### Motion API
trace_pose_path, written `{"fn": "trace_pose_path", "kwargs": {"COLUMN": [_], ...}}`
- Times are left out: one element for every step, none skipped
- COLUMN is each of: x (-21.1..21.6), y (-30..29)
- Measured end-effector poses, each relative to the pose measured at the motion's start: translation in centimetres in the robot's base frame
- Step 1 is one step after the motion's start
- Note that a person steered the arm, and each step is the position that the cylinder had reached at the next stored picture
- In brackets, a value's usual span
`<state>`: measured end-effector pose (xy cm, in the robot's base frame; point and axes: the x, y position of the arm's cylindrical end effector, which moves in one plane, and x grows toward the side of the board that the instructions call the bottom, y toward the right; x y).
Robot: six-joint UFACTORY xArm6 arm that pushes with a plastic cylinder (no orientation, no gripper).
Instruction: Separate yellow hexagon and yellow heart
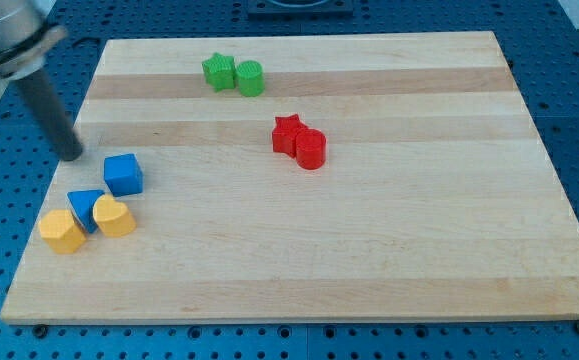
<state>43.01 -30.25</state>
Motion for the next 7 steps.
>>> {"fn": "trace_pose_path", "kwargs": {"x": [2.5,6.9,9.8,10.0,10.0,9.6,7.8], "y": [-0.2,-0.2,0.0,1.7,5.2,8.2,8.3]}}
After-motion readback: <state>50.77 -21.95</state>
